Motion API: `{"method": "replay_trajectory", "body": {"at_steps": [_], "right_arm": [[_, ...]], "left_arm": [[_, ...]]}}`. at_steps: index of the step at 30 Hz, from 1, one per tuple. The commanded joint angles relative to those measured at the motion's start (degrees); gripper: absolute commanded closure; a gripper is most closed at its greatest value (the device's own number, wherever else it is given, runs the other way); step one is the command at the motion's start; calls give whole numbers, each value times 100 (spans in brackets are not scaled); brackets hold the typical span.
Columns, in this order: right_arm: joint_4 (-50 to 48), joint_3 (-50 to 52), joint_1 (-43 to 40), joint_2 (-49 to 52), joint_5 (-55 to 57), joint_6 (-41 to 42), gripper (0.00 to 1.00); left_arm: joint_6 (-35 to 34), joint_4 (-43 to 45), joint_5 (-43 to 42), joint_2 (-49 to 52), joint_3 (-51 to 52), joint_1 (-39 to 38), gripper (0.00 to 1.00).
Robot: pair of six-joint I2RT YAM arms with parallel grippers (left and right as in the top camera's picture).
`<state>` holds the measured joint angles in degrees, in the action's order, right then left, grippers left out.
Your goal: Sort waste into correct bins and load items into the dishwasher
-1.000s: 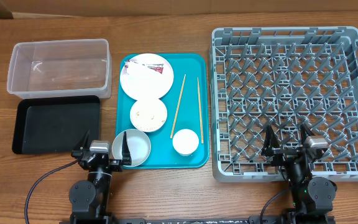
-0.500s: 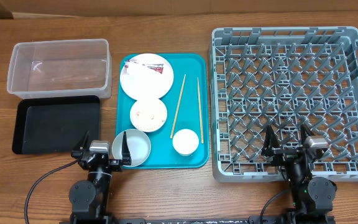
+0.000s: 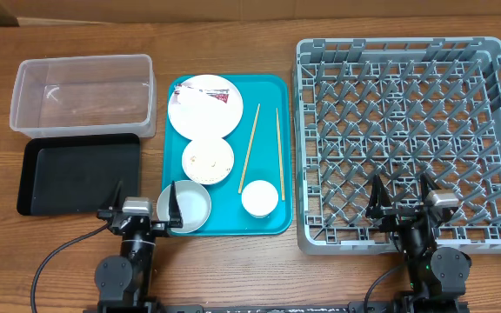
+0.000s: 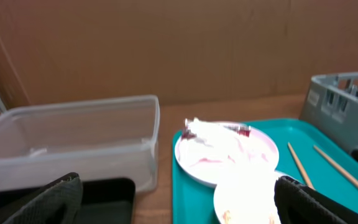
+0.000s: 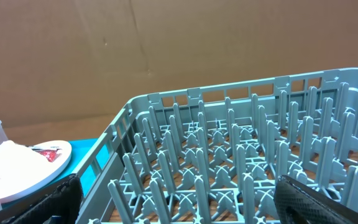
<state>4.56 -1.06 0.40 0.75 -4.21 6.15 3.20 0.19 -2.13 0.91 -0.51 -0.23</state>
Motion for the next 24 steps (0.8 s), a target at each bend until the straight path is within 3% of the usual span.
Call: {"method": "replay_trajectory", "body": {"at_steps": [1, 12, 17, 24], "right_arm": [[-20, 59, -15, -59, 2, -22, 0], [-190, -170, -15, -59, -2, -50, 0], [-144, -531, -15, -59, -109, -483, 0], [-103, -984, -15, -57, -107, -667, 0]], "left_arm": [[46, 205, 55, -59, 24, 44, 0], [-107, 673, -157, -55, -136, 44, 0], [-103, 673, -155, -22, -415, 44, 0], [-101, 680, -179, 675, -999, 44, 0]]}}
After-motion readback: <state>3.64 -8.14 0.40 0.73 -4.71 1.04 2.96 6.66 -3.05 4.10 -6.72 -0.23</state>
